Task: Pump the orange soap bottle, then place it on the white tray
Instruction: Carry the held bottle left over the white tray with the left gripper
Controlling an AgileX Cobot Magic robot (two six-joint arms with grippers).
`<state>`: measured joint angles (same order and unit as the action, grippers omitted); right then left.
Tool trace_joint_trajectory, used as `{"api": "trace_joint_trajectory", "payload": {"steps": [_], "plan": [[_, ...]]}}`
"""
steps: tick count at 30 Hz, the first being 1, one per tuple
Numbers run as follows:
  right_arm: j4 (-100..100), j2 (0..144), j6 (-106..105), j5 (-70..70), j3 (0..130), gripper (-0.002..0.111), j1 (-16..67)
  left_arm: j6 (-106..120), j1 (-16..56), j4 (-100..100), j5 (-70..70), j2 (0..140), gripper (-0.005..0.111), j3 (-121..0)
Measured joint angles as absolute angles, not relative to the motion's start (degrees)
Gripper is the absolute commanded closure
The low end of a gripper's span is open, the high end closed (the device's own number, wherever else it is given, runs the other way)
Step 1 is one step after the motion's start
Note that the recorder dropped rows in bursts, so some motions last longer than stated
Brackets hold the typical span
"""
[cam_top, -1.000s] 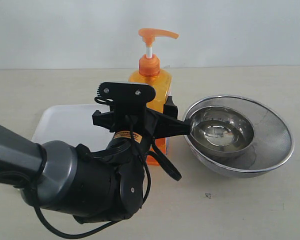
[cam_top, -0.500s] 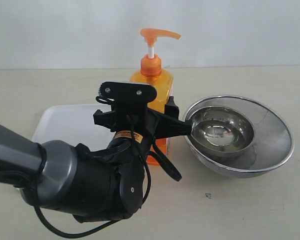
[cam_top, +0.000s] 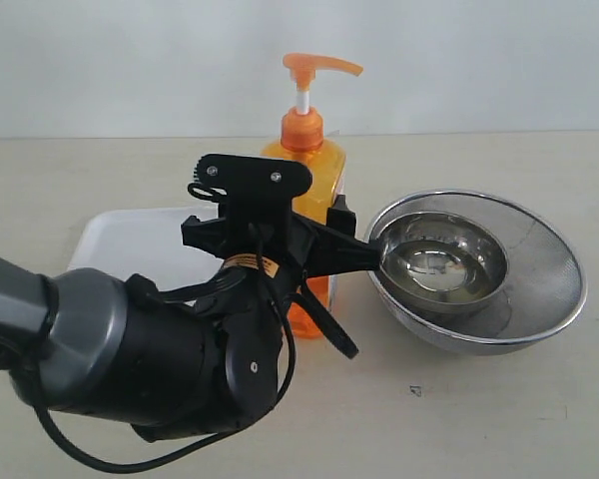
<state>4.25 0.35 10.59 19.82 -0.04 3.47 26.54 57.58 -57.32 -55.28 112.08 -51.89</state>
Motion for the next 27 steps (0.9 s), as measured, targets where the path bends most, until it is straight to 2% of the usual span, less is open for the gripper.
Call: {"api": "trace_joint_trajectory", "payload": {"steps": [13,21,27], "plan": [[4.3,0.4,10.6,19.8,0.0,0.109,3.5,30.1,57.6,-60.3,-57.9,105.7,0.102,-49.4],[4.3,0.4,10.6,19.8,0.0,0.109,3.5,30.4,57.5,-60.6,-61.9,95.1,0.102,-42.1],[4.3,0.4,10.6,19.8,0.0,0.109,3.5,32.9,53.9,-61.6,-62.4,86.2,0.102,-36.9]]}}
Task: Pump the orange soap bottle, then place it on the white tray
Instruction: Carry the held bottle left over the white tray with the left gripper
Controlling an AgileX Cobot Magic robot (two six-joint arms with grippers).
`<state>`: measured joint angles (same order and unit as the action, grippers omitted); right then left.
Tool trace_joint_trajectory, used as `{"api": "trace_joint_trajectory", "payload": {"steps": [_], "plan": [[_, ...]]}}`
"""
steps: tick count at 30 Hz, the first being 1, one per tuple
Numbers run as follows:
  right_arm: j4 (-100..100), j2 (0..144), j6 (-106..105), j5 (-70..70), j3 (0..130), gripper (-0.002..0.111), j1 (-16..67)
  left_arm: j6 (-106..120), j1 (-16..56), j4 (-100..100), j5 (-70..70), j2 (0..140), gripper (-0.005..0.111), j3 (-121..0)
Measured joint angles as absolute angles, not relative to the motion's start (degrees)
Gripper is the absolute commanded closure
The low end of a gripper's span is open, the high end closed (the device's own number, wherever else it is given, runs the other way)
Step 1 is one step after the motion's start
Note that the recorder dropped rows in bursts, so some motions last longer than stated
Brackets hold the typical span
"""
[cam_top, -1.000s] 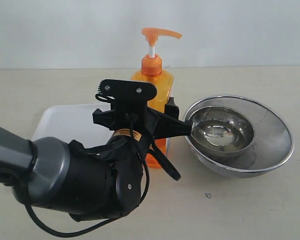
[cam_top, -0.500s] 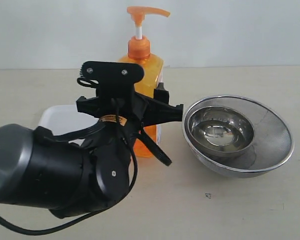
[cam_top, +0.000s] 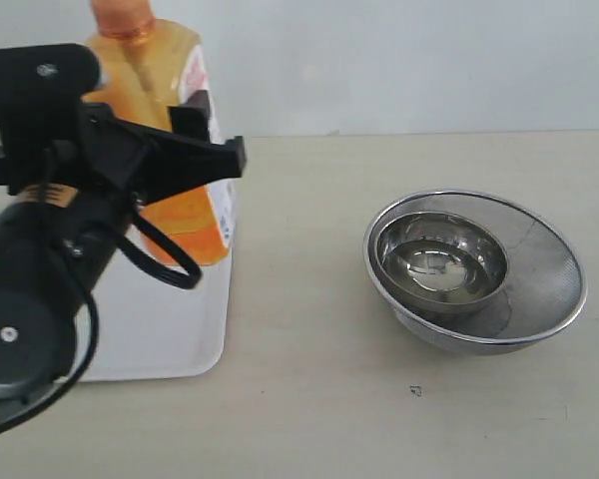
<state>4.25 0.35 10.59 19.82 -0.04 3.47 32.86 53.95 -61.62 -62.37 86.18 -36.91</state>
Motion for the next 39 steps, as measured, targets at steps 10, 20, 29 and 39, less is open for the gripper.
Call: {"api": "trace_joint_trajectory", "payload": {"steps": [10,20,29,39], "plan": [[4.3,0.4,10.6,20.2,0.0,0.109,3.5,33.7,44.8,-62.9,-63.0,80.5,0.102,-31.9],[4.3,0.4,10.6,20.2,0.0,0.109,3.5,29.8,41.4,-57.3,-60.5,83.0,0.102,-31.3],[4.3,0.4,10.6,20.2,0.0,0.109,3.5,24.1,41.4,-53.8,-63.0,92.2,0.102,-31.3],[4.3,0.4,10.6,20.2,0.0,0.109,3.5,18.5,41.4,-53.3,-64.7,99.6,0.102,-31.3]]}}
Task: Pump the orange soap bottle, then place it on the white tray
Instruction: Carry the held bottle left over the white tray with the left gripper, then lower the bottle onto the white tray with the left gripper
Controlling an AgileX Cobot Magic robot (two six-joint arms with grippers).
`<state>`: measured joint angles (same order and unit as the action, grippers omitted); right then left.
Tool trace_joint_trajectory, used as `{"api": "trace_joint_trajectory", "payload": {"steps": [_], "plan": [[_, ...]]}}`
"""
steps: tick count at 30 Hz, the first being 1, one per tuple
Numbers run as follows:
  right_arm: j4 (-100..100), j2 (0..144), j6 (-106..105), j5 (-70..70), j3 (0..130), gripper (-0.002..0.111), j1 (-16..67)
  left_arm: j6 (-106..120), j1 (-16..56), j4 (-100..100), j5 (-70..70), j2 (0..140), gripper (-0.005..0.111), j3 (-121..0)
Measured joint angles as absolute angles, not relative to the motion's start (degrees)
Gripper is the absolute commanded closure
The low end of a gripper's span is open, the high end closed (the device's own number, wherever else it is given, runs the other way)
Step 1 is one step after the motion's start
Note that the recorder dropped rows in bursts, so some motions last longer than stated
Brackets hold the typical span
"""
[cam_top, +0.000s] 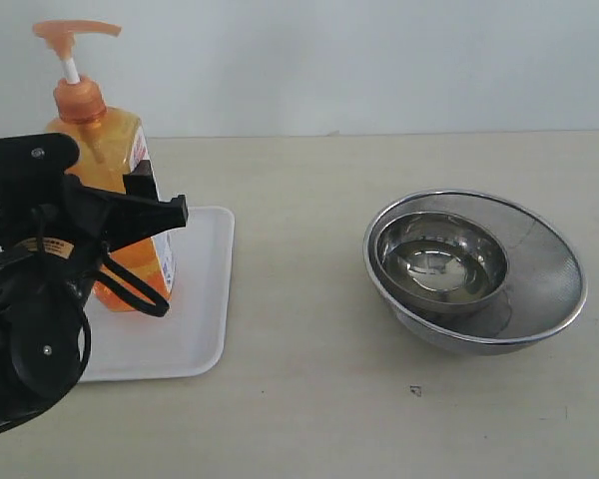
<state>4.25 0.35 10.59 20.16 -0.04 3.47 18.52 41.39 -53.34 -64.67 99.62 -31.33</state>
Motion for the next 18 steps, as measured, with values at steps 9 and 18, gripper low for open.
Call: {"api": "trace_joint_trajectory", "payload": {"steps": [9,18], "plan": [[4.3,0.4,10.6,20.2,0.0,0.109,3.5,15.9,41.4,-51.5,-66.5,104.5,0.102,-31.4],[4.3,0.4,10.6,20.2,0.0,0.109,3.5,13.6,39.4,-50.8,-66.7,104.7,0.102,-31.4]]}}
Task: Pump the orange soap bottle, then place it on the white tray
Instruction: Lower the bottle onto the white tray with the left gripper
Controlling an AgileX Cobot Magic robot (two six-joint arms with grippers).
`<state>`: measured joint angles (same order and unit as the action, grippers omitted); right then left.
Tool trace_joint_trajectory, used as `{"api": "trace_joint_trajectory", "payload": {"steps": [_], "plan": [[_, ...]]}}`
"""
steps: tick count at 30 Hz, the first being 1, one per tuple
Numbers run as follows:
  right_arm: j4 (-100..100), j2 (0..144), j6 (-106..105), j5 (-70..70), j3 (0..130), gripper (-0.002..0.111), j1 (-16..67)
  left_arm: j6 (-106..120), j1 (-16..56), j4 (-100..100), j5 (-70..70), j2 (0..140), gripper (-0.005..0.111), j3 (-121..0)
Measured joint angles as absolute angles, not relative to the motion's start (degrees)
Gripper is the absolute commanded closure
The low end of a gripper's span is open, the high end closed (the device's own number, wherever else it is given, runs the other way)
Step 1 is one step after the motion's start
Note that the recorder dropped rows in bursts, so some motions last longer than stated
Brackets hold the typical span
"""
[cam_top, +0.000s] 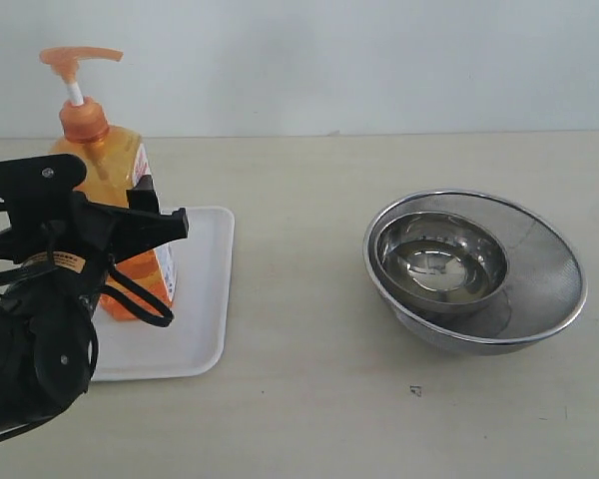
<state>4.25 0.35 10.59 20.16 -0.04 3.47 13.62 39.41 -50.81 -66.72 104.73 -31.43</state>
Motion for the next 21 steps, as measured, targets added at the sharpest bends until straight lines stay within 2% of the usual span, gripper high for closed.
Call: {"api": "trace_joint_trajectory", "payload": {"steps": [3,5,11,13,16,21], "plan": [[4.3,0.4,10.6,20.2,0.0,0.109,3.5,13.6,39.4,-50.8,-66.7,104.7,0.101,-31.4],[4.3,0.4,10.6,20.2,0.0,0.109,3.5,13.6,39.4,-50.7,-66.7,104.7,0.09,-31.4],[4.3,0.4,10.6,20.2,0.0,0.109,3.5,13.6,39.4,-49.5,-66.6,104.7,0.043,-31.4],[4.3,0.4,10.6,20.2,0.0,0.109,3.5,14.0,39.4,-49.3,-66.5,104.7,0.032,-31.4],[4.3,0.4,10.6,20.2,0.0,0.109,3.5,16.2,39.4,-49.0,-67.4,104.7,0.026,-31.4],[4.3,0.4,10.6,20.2,0.0,0.109,3.5,19.6,39.4,-48.8,-69.1,104.7,0.025,-31.4]]}}
